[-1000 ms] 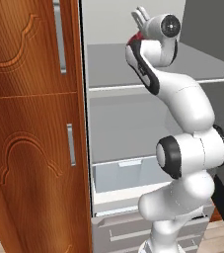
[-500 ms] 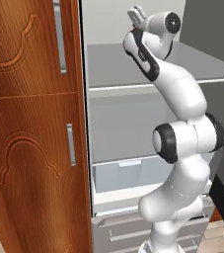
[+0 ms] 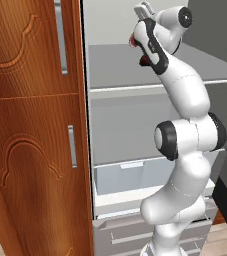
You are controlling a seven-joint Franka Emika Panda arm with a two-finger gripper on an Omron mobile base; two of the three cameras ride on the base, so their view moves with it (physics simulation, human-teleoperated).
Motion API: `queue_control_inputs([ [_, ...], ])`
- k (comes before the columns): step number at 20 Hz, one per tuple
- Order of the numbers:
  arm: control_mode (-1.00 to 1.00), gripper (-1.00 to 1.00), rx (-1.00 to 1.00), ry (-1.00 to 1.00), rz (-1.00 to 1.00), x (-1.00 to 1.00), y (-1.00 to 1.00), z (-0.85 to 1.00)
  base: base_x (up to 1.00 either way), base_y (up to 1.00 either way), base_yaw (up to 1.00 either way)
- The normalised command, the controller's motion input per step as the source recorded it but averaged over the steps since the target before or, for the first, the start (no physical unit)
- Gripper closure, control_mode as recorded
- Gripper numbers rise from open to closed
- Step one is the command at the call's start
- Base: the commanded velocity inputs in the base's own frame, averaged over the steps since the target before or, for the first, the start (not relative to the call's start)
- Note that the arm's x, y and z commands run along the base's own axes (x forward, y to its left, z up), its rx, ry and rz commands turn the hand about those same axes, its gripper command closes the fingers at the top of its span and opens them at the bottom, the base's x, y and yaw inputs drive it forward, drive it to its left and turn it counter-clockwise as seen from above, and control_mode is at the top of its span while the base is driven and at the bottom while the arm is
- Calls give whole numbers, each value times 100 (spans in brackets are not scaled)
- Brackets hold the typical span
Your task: Place the steak on the counter behind the older steak on the same shelf of the fridge to maintain FIFO order. Close the fridge door when finished.
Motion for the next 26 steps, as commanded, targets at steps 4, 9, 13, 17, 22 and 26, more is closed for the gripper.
queue_control_inputs([
  [4, -100, 100, 0, 0, 0, 0, -22, -28, 0, 0, 0],
  [9, -100, -100, 0, 0, 0, 0, -4, -36, 0, 0, 0],
  [13, -100, -100, 0, 0, 0, 0, -4, -17, 0, 0, 0],
  [17, -100, -100, 0, -2, 0, 0, -3, -2, 0, 0, 0],
  [22, -100, -100, 0, 0, 0, 0, -2, 0, 0, 0, 0],
  [26, -100, -100, 0, -2, 0, -1, 0, 7, 0, 0, 0],
])
